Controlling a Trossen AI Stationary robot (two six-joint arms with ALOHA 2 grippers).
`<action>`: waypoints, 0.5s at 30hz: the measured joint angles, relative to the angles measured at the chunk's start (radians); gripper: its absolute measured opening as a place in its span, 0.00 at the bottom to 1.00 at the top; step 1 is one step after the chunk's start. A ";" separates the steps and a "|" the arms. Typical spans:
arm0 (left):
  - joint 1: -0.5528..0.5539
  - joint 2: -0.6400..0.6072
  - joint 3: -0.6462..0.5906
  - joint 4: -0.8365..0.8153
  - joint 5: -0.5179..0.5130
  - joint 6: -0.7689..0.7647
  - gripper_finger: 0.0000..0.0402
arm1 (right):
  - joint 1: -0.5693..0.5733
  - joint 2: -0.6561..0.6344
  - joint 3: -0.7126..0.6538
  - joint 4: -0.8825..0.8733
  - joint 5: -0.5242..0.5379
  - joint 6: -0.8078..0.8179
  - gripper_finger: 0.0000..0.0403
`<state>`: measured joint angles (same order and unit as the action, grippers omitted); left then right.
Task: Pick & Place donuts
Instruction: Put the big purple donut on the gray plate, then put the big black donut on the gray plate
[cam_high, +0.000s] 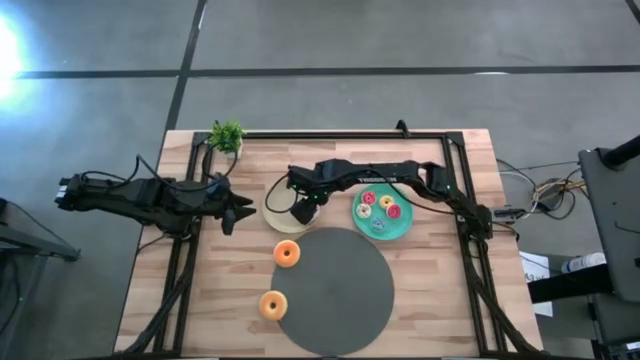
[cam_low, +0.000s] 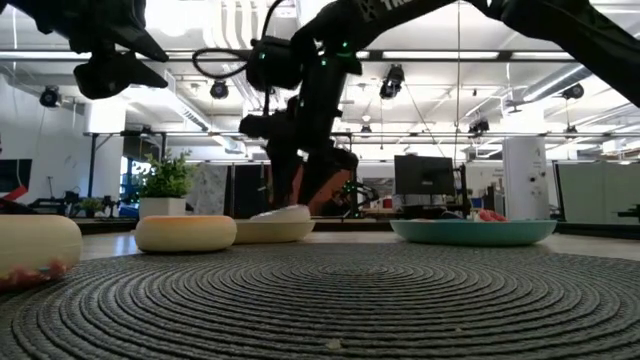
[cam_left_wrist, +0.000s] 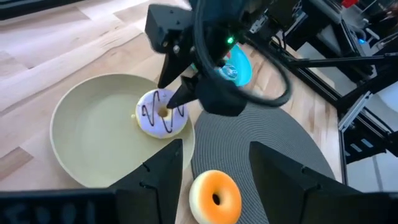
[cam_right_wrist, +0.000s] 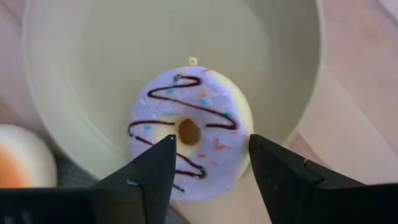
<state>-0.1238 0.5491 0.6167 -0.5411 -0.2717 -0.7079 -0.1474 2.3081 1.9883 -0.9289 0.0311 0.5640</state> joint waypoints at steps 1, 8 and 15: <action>0.000 0.000 0.000 0.000 0.000 -0.001 0.40 | 0.002 0.001 -0.007 0.010 0.003 0.000 0.50; 0.000 0.001 0.000 0.000 0.000 -0.010 0.40 | 0.026 -0.041 -0.012 -0.030 0.123 -0.068 0.54; -0.003 0.017 -0.077 0.017 0.057 -0.074 0.40 | 0.068 -0.149 -0.018 -0.030 0.018 -0.288 0.55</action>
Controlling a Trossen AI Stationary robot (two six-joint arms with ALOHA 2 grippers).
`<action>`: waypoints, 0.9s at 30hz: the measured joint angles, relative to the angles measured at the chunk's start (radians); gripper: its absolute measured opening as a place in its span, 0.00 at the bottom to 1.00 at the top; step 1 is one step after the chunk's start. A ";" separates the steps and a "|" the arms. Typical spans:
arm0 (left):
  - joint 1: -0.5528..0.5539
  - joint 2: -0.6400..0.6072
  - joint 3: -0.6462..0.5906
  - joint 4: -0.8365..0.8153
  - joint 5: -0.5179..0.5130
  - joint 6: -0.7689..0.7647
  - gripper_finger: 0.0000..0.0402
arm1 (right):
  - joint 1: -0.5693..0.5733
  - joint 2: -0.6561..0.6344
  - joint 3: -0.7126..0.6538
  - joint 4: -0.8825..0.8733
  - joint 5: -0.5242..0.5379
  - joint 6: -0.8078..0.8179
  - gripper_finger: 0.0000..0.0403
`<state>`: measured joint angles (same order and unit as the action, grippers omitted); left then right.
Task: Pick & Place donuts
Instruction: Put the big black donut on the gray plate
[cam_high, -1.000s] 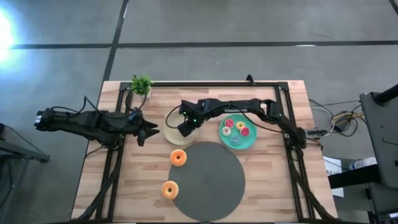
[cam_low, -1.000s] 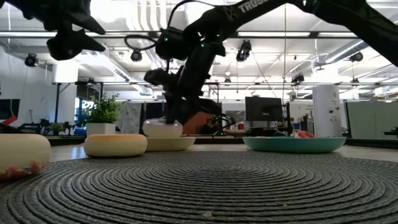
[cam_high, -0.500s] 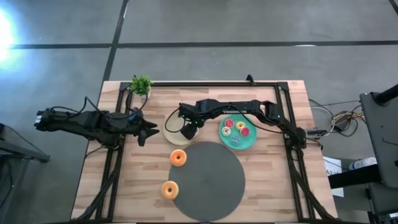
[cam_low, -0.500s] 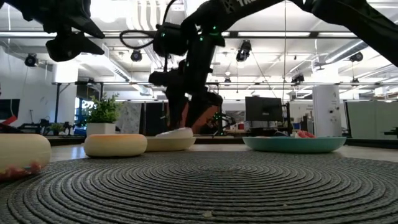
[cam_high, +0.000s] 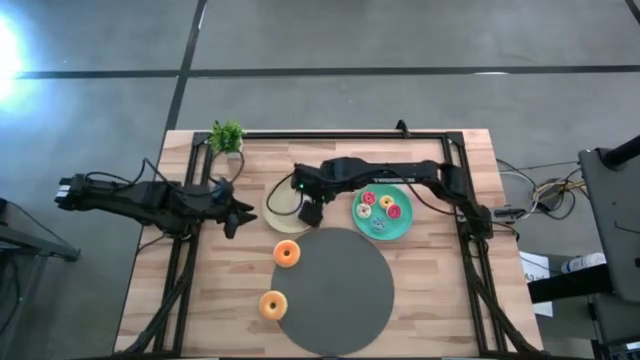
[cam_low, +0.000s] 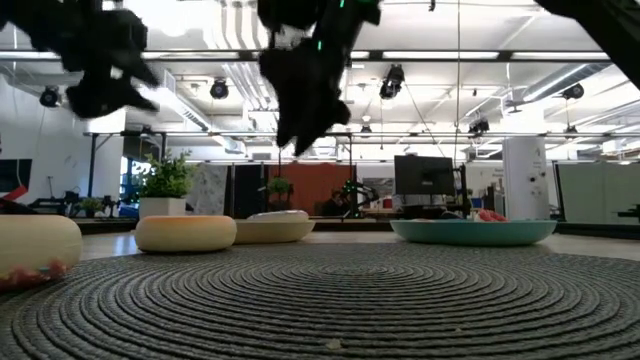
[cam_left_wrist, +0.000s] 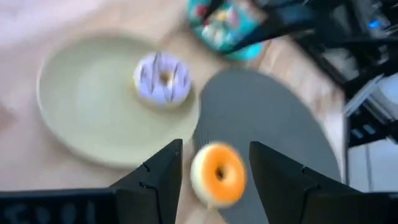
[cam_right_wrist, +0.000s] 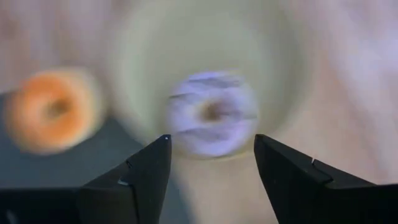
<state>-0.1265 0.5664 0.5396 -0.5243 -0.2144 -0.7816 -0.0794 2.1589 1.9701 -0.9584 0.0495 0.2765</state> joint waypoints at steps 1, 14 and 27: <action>-0.001 0.007 -0.024 0.005 0.015 -0.025 0.40 | 0.010 -0.003 -0.002 0.001 -0.045 -0.013 0.54; -0.084 0.213 -0.300 0.281 0.123 -0.415 0.38 | 0.084 0.002 -0.170 0.295 -0.355 0.192 0.47; -0.119 0.474 -0.296 0.461 0.101 -0.529 0.28 | 0.108 0.002 -0.337 0.577 -0.338 0.404 0.25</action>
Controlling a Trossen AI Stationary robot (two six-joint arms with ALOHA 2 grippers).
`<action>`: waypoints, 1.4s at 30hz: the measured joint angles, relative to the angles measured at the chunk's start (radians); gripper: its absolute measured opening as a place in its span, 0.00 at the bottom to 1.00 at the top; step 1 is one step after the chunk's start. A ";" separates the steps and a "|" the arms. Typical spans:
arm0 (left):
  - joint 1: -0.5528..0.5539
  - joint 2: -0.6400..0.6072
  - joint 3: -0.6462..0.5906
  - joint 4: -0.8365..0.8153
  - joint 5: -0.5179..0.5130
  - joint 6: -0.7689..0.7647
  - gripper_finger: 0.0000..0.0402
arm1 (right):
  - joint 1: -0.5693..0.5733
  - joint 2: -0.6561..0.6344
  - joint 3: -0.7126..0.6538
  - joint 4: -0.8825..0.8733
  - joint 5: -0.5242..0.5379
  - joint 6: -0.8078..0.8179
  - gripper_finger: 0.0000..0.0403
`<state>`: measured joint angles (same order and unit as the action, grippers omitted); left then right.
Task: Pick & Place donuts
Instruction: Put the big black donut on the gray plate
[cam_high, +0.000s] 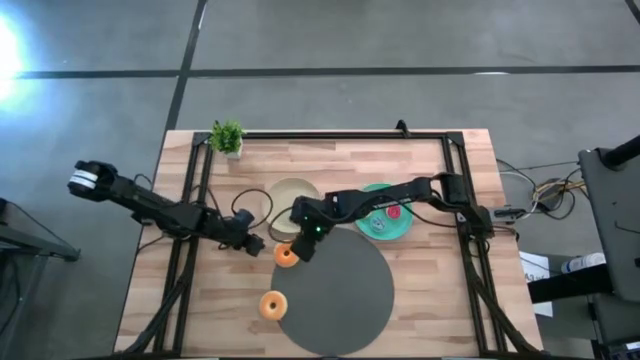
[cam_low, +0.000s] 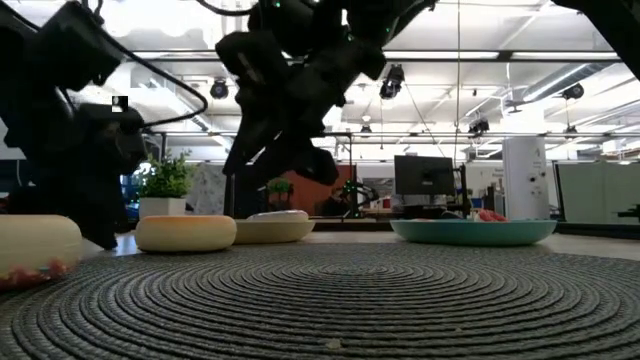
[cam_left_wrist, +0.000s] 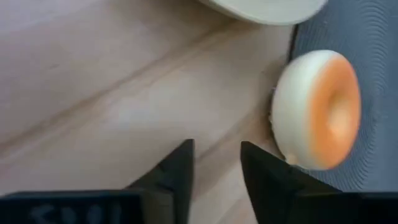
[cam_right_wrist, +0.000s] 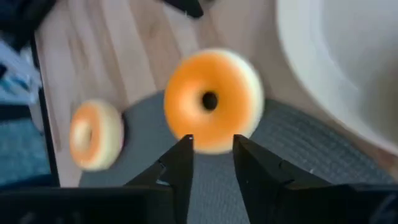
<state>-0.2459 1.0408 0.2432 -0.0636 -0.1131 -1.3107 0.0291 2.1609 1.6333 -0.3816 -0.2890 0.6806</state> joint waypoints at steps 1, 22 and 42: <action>0.000 0.017 0.000 0.012 -0.001 -0.002 0.25 | 0.001 0.000 -0.017 0.024 0.000 0.022 0.23; 0.002 0.316 0.081 0.303 -0.016 0.012 0.00 | 0.028 0.000 -0.166 0.248 0.024 0.247 0.11; 0.002 0.367 0.263 0.300 -0.046 0.140 0.00 | 0.032 -0.096 -0.186 -0.072 0.103 0.147 0.11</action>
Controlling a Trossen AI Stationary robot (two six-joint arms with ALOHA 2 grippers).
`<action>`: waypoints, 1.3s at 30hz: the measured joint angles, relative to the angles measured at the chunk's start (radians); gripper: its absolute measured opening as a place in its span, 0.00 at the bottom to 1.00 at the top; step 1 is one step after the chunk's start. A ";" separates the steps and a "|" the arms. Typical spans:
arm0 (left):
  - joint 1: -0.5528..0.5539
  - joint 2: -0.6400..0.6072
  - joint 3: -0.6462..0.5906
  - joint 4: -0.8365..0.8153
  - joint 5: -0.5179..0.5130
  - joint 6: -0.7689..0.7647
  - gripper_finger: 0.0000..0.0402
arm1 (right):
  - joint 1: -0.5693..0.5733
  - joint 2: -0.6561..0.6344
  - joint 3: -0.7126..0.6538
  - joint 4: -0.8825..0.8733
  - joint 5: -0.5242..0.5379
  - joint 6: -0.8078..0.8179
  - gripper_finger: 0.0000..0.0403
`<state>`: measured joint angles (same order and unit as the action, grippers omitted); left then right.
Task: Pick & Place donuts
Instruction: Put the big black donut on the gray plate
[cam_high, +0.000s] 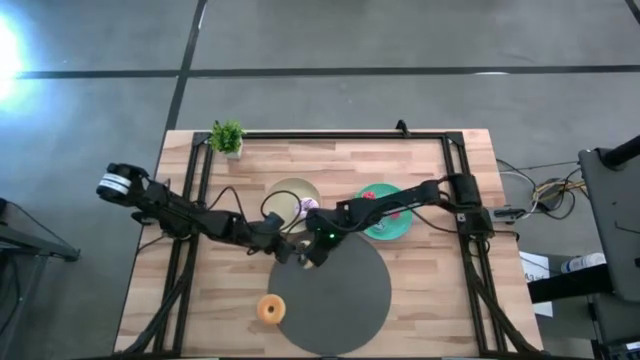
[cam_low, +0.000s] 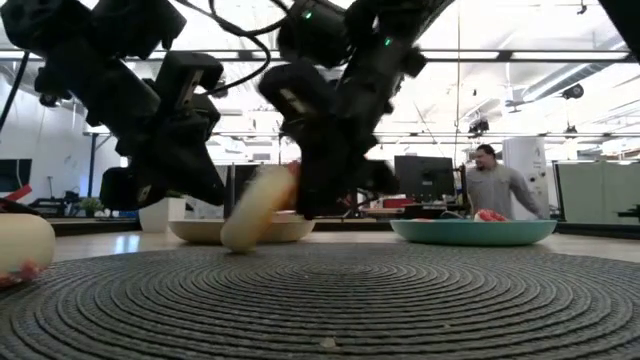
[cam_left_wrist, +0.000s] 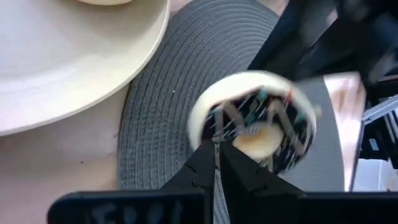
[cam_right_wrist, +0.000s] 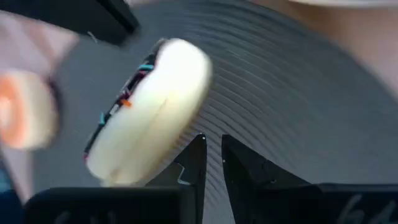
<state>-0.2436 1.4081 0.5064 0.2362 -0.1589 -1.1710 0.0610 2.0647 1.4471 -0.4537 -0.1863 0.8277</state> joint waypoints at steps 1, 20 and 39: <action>0.000 0.007 0.000 0.003 0.000 0.000 0.00 | 0.000 -0.020 -0.001 -0.041 0.020 -0.015 0.12; -0.026 -0.026 -0.003 -0.033 0.000 0.030 0.00 | 0.002 -0.039 0.015 -0.102 0.145 -0.133 0.43; -0.055 -0.316 -0.006 -0.389 -0.178 0.023 0.00 | 0.019 0.042 0.026 -0.083 0.151 -0.309 0.48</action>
<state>-0.2989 1.0919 0.5007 -0.1524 -0.3366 -1.1484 0.0803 2.1070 1.4733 -0.5369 -0.0352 0.5185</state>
